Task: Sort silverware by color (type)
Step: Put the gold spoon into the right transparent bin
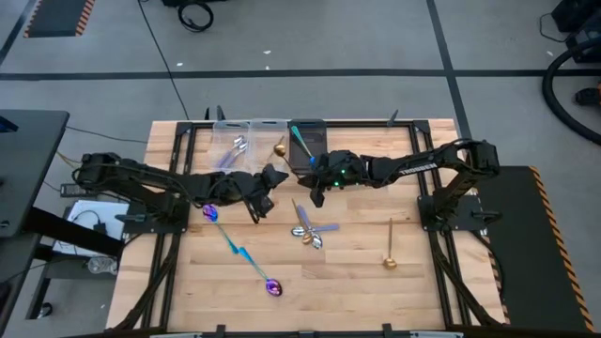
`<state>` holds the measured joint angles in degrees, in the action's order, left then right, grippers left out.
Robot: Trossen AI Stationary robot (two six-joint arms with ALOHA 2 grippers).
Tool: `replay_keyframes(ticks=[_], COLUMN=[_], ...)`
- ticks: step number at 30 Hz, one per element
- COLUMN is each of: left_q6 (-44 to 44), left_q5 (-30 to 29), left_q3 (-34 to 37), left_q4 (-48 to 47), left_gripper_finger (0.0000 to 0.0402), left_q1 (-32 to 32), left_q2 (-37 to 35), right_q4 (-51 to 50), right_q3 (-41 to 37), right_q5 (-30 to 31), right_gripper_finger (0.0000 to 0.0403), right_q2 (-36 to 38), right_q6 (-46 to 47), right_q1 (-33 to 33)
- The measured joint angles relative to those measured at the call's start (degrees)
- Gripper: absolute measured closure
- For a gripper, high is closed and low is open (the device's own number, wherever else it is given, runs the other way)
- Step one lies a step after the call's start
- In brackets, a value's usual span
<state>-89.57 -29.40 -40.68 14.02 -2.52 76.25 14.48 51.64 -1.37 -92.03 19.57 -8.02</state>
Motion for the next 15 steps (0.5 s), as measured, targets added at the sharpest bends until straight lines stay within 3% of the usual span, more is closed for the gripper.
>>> replay_keyframes(ticks=[7,15], left_q6=[-8.99,-15.95], left_q5=[0.06,0.04], left_q3=[0.01,0.02], left_q4=[7.32,9.16], left_gripper_finger=[0.0260,0.0260], left_q1=[0.11,1.81], left_q2=[3.70,6.49], right_q4=[0.13,0.98], right_q3=[0.00,0.00], right_q5=[-2.16,-4.41], right_gripper_finger=[0.0381,0.0380], right_q2=[-0.02,-0.07], right_q6=[0.42,1.18], right_q1=[-0.45,-0.47])
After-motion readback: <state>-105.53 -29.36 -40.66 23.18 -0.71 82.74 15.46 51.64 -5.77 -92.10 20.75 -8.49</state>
